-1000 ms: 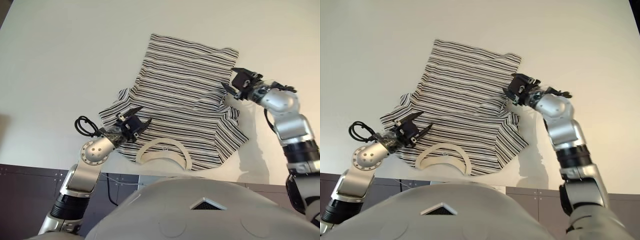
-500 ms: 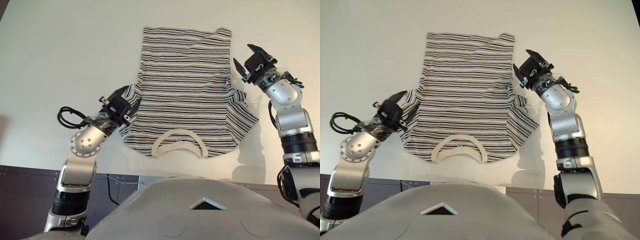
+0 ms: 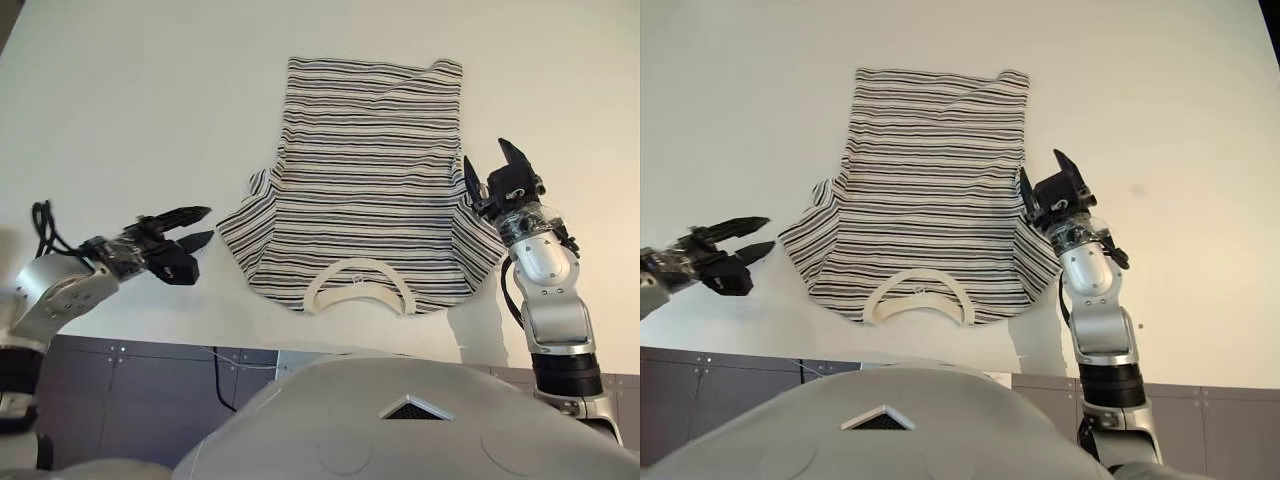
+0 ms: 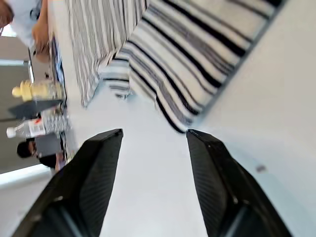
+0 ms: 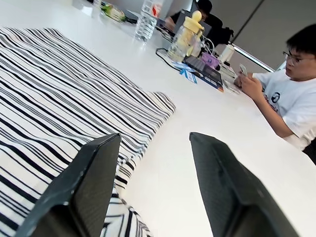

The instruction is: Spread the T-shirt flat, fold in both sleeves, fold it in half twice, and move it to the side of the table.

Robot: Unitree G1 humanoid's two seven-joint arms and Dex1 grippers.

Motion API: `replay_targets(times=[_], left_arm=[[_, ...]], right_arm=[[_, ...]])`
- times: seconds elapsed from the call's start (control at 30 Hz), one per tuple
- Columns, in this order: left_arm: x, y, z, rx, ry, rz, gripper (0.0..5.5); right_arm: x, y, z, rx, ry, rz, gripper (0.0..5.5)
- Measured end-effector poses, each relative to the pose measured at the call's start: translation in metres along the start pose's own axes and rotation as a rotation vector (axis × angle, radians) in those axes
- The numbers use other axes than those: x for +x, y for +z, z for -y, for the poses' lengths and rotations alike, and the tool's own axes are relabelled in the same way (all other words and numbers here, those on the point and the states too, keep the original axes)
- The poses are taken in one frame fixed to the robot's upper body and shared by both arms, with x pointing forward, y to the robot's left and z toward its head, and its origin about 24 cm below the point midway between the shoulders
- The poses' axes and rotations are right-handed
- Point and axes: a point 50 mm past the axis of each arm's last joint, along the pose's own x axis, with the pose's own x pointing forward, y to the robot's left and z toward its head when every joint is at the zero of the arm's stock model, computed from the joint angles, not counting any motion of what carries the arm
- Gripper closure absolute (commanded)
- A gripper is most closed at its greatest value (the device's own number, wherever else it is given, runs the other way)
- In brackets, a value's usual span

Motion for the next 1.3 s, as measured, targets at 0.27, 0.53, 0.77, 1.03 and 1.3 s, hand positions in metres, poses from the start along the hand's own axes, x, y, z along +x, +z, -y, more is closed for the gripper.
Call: replay_targets(times=[0.27,0.53,0.77,1.03,1.3], left_arm=[[0.005,0.009,0.013,-0.035,0.088,0.019,3.1],[-0.025,-0.004,0.035,-0.001,0.096,-0.153,3.1],[0.014,0.009,0.019,0.045,0.12,-0.118,3.1],[0.013,0.02,0.023,-0.004,0.117,-0.108,3.1],[0.025,0.015,0.027,-0.026,0.134,-0.121,4.59]], right_arm=[[0.013,0.004,0.005,-0.012,0.002,0.034,2.94],[0.007,-0.01,0.0,-0.005,0.001,-0.015,2.94],[0.009,-0.01,-0.003,-0.006,0.013,-0.015,2.94],[0.011,-0.008,-0.005,0.004,0.011,-0.006,2.94],[0.018,-0.006,-0.008,0.008,0.015,0.001,2.92]])
